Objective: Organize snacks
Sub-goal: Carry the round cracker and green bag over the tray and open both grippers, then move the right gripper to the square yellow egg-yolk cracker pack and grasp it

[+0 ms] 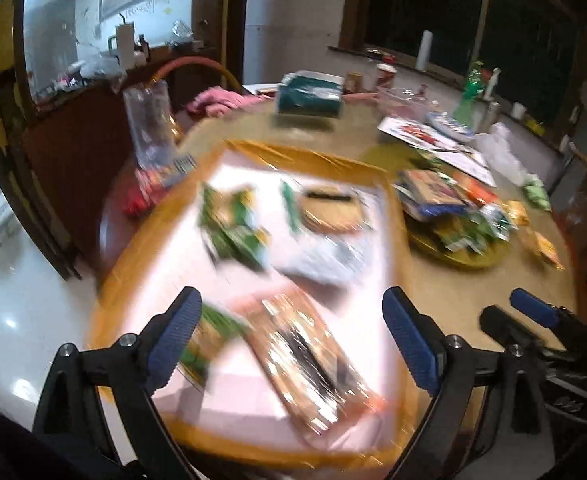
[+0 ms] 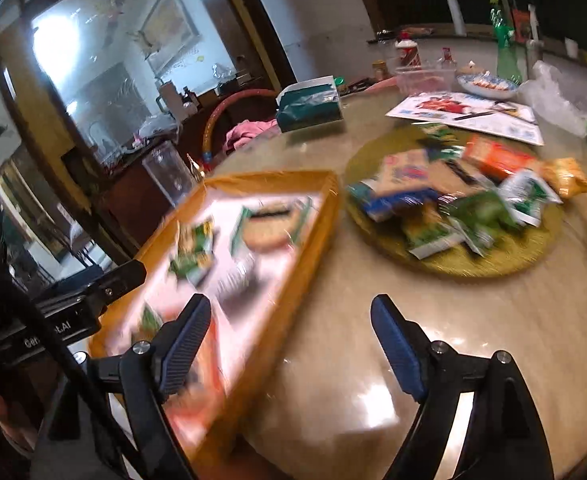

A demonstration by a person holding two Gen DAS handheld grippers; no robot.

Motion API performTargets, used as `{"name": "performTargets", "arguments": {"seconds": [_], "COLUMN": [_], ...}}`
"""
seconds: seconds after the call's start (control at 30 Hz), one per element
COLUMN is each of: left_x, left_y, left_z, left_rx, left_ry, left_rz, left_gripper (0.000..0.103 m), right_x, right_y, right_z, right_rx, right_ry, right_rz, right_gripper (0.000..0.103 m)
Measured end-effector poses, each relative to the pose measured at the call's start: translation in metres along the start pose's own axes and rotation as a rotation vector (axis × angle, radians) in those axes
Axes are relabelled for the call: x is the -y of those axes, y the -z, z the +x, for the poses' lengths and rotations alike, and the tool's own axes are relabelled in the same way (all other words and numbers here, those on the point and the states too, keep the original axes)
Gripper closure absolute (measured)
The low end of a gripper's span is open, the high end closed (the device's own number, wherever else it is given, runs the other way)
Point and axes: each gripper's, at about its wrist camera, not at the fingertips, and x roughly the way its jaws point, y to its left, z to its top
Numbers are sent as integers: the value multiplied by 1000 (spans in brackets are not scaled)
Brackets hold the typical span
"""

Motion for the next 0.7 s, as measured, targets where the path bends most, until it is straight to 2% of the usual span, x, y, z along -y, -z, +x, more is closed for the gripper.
{"name": "performTargets", "arguments": {"seconds": [0.1,0.2,0.27,0.37,0.47,0.53,0.7], "left_x": [23,42,52,73,90,99,117], "left_y": [20,26,29,32,35,38,38], "left_z": [-3,1,2,1,-2,-6,-4], "left_rx": [-27,-84,-81,-91,-106,-88,-96], "left_ry": [37,60,58,67,102,119,92], "left_rz": [17,1,-6,56,106,133,182], "left_gripper": [11,11,11,11,11,11,11], "right_x": [15,39,52,69,85,94,104], "right_y": [20,29,32,36,40,43,47], "right_z": [-16,-30,-37,-47,-54,-60,-69], "right_rx": [6,14,17,11,-9,-11,-1], "right_ry": [34,86,93,102,78,51,31], "right_rz": [-59,-4,33,73,122,150,169], "right_gripper": [19,19,19,19,19,19,19]}}
